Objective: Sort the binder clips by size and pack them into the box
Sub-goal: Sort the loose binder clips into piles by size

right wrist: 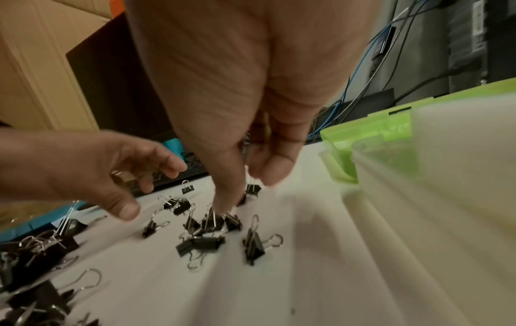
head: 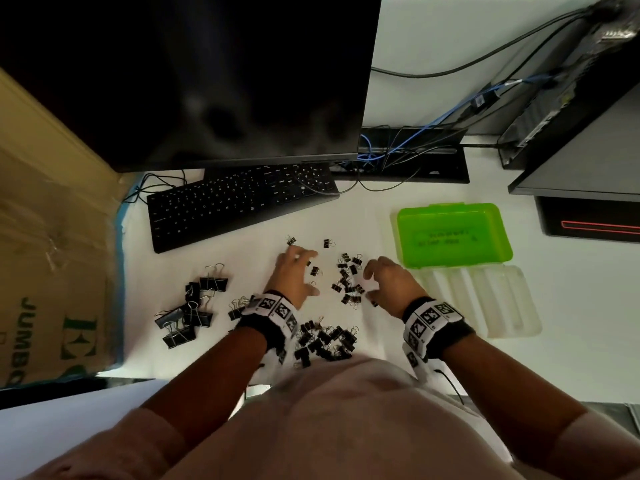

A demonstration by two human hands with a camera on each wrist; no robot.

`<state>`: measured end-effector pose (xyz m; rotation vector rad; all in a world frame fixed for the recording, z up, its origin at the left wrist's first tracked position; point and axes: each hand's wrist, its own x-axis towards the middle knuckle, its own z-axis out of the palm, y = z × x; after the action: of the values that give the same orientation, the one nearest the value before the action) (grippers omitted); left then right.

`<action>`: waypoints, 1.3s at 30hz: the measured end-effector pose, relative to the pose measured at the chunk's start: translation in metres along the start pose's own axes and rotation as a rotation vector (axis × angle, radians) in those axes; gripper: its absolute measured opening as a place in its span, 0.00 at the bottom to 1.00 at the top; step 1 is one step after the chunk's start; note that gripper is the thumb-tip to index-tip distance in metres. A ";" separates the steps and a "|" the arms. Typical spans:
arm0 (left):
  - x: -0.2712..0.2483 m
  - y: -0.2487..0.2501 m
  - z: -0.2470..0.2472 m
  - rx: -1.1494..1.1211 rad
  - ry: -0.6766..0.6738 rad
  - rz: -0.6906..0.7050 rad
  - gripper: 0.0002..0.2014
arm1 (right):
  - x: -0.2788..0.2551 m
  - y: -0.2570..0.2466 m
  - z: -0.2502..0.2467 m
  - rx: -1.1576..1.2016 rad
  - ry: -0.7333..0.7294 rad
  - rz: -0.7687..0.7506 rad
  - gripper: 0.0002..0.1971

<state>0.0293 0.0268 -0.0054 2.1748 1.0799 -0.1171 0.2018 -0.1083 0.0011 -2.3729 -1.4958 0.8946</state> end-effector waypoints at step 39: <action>0.040 -0.014 -0.004 0.058 -0.206 -0.024 0.61 | 0.074 0.002 -0.014 0.159 0.034 0.000 0.27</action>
<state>0.0448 0.0616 -0.0247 2.1474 0.9959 -0.3790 0.2343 -0.0425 -0.0170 -2.2636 -1.3586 0.9317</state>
